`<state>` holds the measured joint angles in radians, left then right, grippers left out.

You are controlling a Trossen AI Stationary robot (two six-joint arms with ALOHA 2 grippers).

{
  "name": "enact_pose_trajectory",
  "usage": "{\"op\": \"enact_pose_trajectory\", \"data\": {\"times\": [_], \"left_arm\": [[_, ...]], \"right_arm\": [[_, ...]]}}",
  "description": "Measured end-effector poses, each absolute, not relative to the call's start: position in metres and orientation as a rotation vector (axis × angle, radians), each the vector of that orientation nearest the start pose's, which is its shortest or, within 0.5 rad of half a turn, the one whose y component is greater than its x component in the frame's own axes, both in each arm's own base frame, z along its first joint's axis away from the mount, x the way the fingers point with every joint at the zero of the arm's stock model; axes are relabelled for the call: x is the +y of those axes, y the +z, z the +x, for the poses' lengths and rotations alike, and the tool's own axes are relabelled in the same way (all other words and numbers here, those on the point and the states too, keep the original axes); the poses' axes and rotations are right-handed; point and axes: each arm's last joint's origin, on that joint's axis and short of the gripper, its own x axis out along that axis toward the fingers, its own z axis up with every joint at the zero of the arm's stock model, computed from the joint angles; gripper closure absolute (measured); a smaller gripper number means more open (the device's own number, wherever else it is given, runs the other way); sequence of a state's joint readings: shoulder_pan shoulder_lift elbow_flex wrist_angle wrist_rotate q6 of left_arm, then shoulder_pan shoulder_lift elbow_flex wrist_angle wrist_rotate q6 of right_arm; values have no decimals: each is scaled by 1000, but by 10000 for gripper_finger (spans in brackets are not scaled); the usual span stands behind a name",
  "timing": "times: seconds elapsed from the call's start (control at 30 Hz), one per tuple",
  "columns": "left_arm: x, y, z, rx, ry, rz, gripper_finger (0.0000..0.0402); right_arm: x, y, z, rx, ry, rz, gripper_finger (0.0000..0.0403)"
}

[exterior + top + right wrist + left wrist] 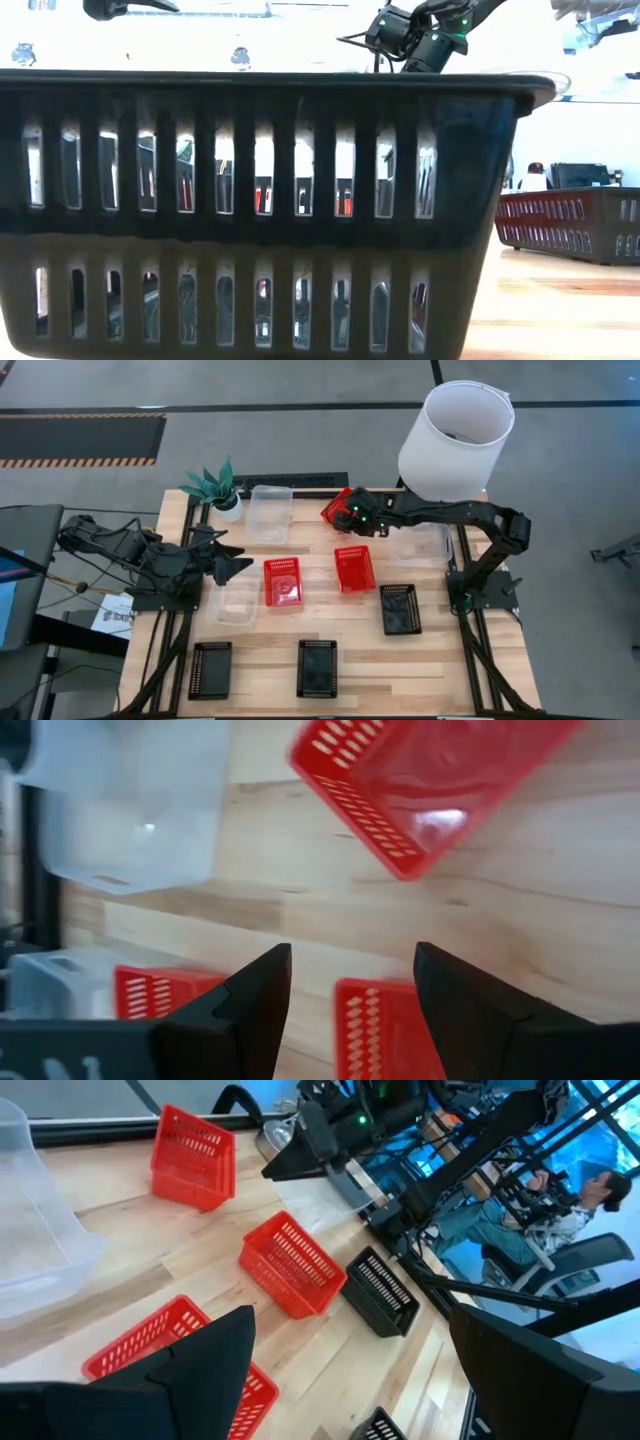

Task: Stack baskets by color
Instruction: Stack the top red bin on top of the bottom right red bin

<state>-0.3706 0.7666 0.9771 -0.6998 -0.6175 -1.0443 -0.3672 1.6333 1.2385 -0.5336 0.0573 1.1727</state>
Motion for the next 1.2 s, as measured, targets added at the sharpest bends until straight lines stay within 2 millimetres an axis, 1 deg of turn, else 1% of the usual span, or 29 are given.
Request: {"op": "enact_pose_trajectory", "data": {"times": [0.53,0.7,1.03,1.2], "left_arm": [[-35,354,134,273,416,-767,79],[-35,354,134,282,401,-784,79],[-35,354,134,281,403,-792,79],[-35,354,134,280,403,-793,79]], "right_arm": [[-125,252,321,572,-891,1234,174],[-129,252,320,560,-905,1244,174],[-135,249,318,481,-1040,1251,174],[-134,246,313,516,-1108,1230,174]]}}
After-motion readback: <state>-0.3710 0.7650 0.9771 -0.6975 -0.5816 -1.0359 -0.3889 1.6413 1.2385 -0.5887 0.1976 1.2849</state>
